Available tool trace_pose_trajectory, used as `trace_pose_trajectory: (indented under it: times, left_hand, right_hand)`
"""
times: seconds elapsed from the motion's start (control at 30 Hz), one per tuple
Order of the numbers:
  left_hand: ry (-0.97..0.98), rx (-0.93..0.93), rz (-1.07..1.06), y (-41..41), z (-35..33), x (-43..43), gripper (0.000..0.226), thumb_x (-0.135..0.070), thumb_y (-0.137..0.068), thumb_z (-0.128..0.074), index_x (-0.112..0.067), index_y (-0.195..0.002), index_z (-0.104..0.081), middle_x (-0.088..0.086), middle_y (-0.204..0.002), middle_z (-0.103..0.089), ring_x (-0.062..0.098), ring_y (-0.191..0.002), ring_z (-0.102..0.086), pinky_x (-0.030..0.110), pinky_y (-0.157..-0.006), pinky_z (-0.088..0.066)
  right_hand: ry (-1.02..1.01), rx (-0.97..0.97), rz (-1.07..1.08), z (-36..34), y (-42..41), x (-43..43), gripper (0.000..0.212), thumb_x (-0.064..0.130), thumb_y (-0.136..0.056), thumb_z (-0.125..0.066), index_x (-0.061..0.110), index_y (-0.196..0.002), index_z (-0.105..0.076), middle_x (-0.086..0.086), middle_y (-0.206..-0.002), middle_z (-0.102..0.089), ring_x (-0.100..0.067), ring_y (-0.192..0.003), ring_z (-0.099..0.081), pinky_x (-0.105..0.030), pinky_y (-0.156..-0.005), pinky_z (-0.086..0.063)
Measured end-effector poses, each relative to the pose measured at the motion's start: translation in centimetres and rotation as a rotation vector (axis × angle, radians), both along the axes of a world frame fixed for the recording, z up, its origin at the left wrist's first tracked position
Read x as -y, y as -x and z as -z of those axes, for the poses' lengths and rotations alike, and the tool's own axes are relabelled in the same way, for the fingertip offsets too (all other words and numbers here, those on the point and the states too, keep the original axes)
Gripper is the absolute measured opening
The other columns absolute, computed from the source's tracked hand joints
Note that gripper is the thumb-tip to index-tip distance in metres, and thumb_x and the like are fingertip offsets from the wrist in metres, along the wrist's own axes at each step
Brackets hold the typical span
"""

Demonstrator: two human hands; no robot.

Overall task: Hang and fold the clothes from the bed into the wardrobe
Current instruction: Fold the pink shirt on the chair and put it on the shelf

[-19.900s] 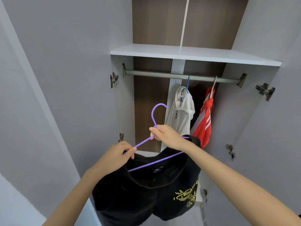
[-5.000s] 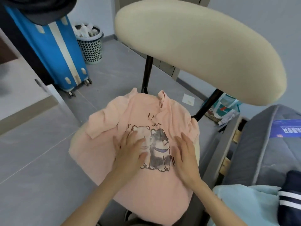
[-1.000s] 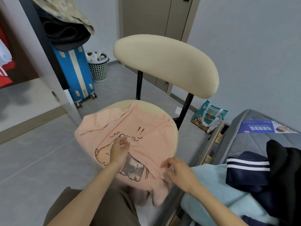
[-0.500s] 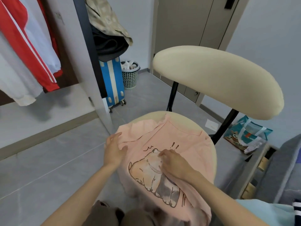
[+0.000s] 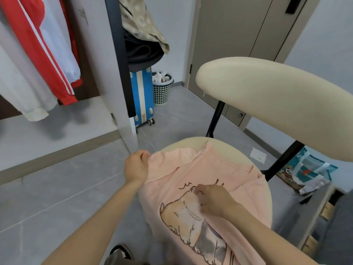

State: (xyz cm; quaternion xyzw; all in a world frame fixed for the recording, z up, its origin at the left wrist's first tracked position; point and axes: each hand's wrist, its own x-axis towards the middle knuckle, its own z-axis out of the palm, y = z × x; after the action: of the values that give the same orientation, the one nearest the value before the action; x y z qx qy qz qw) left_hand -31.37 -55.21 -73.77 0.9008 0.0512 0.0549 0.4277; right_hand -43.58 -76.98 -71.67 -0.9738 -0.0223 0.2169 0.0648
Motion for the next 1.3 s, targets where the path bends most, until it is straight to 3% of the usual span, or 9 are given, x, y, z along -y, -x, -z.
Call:
trace_pose_trajectory:
  times: [0.07,0.2,0.3,0.5,0.77,0.9,1.1,1.2,1.3]
  left_hand:
    - [0.034,-0.096,0.029,-0.6,-0.4,0.3,0.021,-0.02,-0.096,-0.052,-0.011,-0.109,-0.066,0.014,-0.116,-0.063,0.032,-0.115,-0.053,0.037,-0.097,-0.042]
    - [0.067,-0.456,0.077,0.0,0.4,0.6,0.066,-0.039,-0.088,-0.064,-0.012,-0.141,-0.037,0.011,-0.139,-0.048,0.031,-0.129,-0.043,0.038,-0.108,-0.036]
    - [0.095,-0.373,0.005,0.6,1.9,0.8,0.067,-0.027,-0.078,-0.077,-0.01,-0.135,-0.046,0.009,-0.133,-0.054,0.032,-0.124,-0.049,0.043,-0.103,-0.04]
    - [0.31,-0.137,-0.117,0.5,1.2,1.2,0.013,-0.008,-0.087,-0.061,-0.012,-0.099,-0.06,0.007,-0.099,-0.062,0.026,-0.096,-0.058,0.027,-0.076,-0.04]
    - [0.425,0.1,0.019,3.1,-2.7,0.7,0.034,0.009,-0.078,-0.059,-0.025,-0.075,-0.054,-0.011,-0.079,-0.061,0.005,-0.076,-0.057,0.006,-0.061,-0.04]
    - [0.517,-0.061,0.299,7.3,-2.5,2.1,0.039,0.001,-0.07,-0.079,-0.022,-0.094,-0.059,-0.016,-0.092,-0.066,-0.007,-0.081,-0.061,0.006,-0.071,-0.046]
    - [0.383,-0.277,0.63,11.7,0.3,3.4,0.035,0.002,-0.085,-0.063,-0.026,-0.106,-0.06,-0.009,-0.102,-0.069,-0.002,-0.095,-0.065,0.014,-0.085,-0.046]
    - [0.476,-0.249,0.468,11.3,0.4,3.2,0.045,0.009,-0.086,-0.054,-0.026,-0.113,-0.054,-0.01,-0.117,-0.062,0.008,-0.102,-0.063,0.022,-0.09,-0.049]
    - [0.664,-0.287,0.211,10.6,0.2,2.7,0.04,0.016,-0.085,-0.04,-0.02,-0.1,-0.051,0.0,-0.112,-0.061,0.018,-0.095,-0.063,0.028,-0.077,-0.051]
  right_hand:
    - [-0.034,-0.021,0.029,-0.2,0.0,0.1,0.05,0.014,-0.084,-0.055,0.022,-0.133,-0.046,-0.007,-0.127,-0.06,-0.026,-0.115,-0.055,-0.028,-0.087,-0.043]
    - [-0.072,-0.046,0.066,-0.6,0.2,-0.1,0.051,0.016,-0.084,-0.055,0.025,-0.133,-0.045,-0.007,-0.129,-0.059,-0.026,-0.117,-0.054,-0.027,-0.09,-0.043]
    - [-0.093,-0.079,0.082,-0.5,0.2,0.0,0.051,0.017,-0.085,-0.056,0.026,-0.134,-0.045,-0.006,-0.13,-0.058,-0.026,-0.117,-0.054,-0.027,-0.091,-0.042]
    - [-0.111,-0.141,0.09,-0.8,-0.7,0.7,0.047,0.022,-0.088,-0.059,0.027,-0.133,-0.047,-0.002,-0.133,-0.055,-0.023,-0.118,-0.053,-0.023,-0.09,-0.039]
    - [-0.216,-0.169,0.183,-1.1,-0.2,1.1,0.046,0.023,-0.086,-0.06,0.03,-0.131,-0.051,0.004,-0.138,-0.05,-0.018,-0.124,-0.049,-0.019,-0.094,-0.035]
    - [-0.43,-0.155,0.345,-1.5,1.2,2.5,0.033,0.019,-0.088,-0.063,0.021,-0.12,-0.062,0.003,-0.132,-0.056,-0.014,-0.12,-0.051,-0.023,-0.1,-0.039]
    - [-1.067,-0.096,0.881,-1.6,3.6,3.9,0.027,0.006,-0.096,-0.055,-0.002,-0.121,-0.059,-0.017,-0.118,-0.063,-0.027,-0.102,-0.062,-0.035,-0.094,-0.049]
    - [-0.927,-0.028,0.825,-2.4,2.5,2.7,0.023,0.021,-0.097,-0.056,0.014,-0.119,-0.057,-0.006,-0.118,-0.06,-0.025,-0.098,-0.062,-0.037,-0.079,-0.05]
    - [-0.795,-0.052,0.608,-3.2,0.4,0.1,0.023,0.033,-0.096,-0.055,0.03,-0.119,-0.055,0.007,-0.117,-0.058,-0.013,-0.102,-0.058,-0.025,-0.069,-0.046]
